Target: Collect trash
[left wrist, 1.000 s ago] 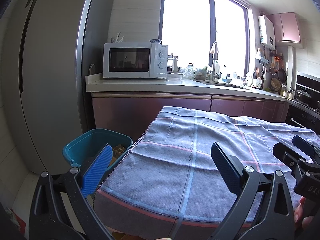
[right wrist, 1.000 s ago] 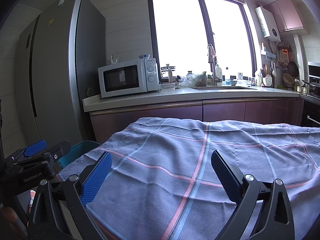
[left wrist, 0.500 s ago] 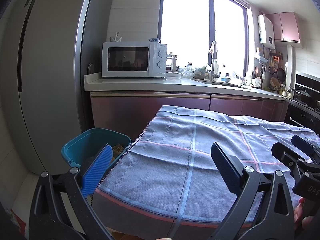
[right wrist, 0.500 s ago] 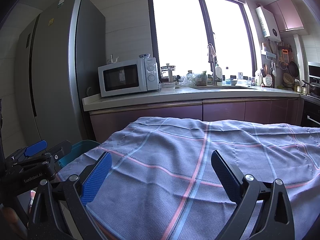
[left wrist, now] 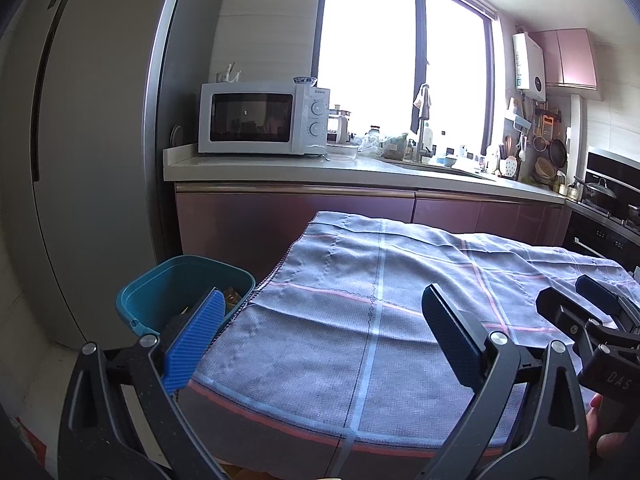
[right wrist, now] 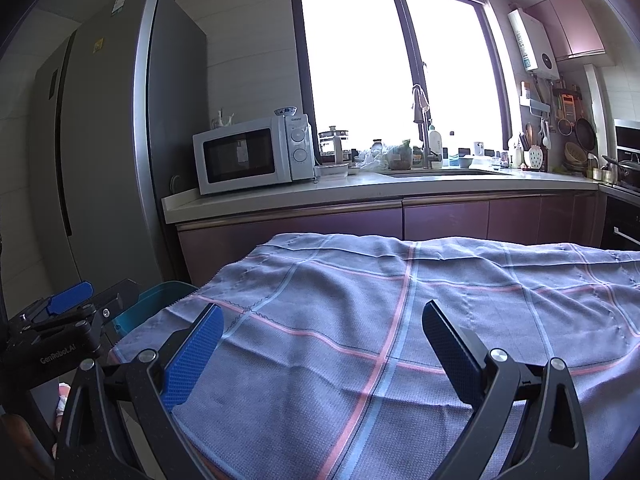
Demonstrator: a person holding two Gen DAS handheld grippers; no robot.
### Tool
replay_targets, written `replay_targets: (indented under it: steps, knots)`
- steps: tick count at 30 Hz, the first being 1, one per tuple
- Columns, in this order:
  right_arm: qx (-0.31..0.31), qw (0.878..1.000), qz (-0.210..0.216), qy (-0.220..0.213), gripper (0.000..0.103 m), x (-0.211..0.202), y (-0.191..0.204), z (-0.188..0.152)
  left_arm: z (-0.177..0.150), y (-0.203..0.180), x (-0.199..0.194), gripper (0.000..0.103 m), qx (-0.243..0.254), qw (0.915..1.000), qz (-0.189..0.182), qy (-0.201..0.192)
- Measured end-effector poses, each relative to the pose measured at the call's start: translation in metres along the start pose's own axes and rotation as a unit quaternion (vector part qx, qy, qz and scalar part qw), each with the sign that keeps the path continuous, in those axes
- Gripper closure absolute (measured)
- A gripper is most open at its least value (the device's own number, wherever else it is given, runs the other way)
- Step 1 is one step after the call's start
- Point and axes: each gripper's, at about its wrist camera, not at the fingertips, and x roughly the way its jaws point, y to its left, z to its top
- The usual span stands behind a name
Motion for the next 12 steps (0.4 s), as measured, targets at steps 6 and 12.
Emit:
replay_targets:
  steps: [6, 12]
  knots:
    - [0.003, 1.000, -0.006, 0.001, 0.007, 0.000, -0.007, 0.001, 0.006, -0.005, 0.011, 0.006, 0.007, 0.9998, -0.009, 0.017]
    - [0.014, 0.999, -0.035, 0.035, 0.007, 0.002, -0.039, 0.006, 0.026, -0.016, 0.050, 0.006, 0.008, 0.9976, -0.037, 0.059]
